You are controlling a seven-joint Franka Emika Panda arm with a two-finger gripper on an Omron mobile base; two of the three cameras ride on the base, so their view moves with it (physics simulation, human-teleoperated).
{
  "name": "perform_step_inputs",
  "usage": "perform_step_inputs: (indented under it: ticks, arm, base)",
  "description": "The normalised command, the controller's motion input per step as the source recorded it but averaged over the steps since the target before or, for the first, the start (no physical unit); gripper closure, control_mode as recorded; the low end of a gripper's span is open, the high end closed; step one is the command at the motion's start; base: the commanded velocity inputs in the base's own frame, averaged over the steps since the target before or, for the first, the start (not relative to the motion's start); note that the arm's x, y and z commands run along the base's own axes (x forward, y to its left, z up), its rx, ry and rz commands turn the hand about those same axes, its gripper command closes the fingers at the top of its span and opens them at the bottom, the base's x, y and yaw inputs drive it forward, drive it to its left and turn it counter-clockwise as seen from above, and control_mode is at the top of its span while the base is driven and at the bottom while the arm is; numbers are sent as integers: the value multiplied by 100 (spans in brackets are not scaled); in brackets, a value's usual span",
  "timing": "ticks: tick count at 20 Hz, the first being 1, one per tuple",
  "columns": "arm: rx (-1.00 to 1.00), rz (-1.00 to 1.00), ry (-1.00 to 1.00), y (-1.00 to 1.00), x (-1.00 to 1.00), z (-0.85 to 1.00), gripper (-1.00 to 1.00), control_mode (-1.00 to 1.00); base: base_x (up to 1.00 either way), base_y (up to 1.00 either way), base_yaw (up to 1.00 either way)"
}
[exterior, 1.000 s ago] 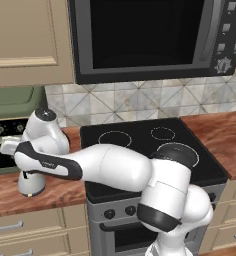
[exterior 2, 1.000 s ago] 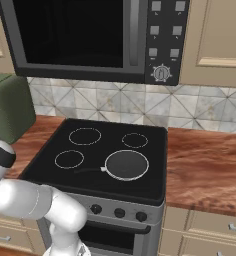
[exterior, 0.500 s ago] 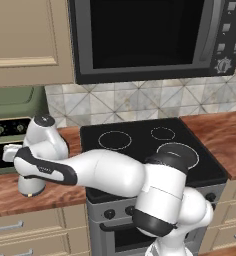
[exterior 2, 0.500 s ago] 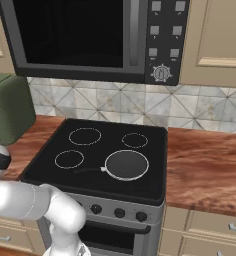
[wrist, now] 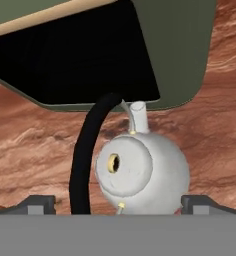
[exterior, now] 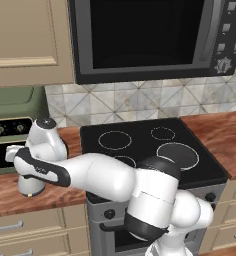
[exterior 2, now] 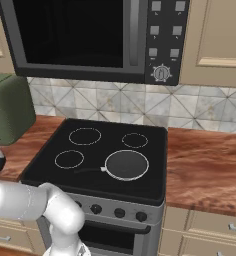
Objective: Pick the kettle from the counter and place it on a stove burner. Then turn the burner on.
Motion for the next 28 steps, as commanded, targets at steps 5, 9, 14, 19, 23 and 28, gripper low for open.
perform_step_inputs:
  ticks: [5,9,14,19,23,28]
  arm:
    - [0,0,0,9,21,-5,100,-100]
    - [0,0,0,1,1,0,100,-100]
    - [0,0,0,0,0,0,100,-100]
    - [0,0,0,0,-3,11,100,-100]
    - [0,0,0,-21,-43,16,100,-100]
    - [0,-5,0,-55,-68,2,100,-100]
  base:
    - [0,0,0]
    - [0,0,0]
    - [0,0,0]
    - [0,0,0]
    - [0,0,0]
    - [0,0,0]
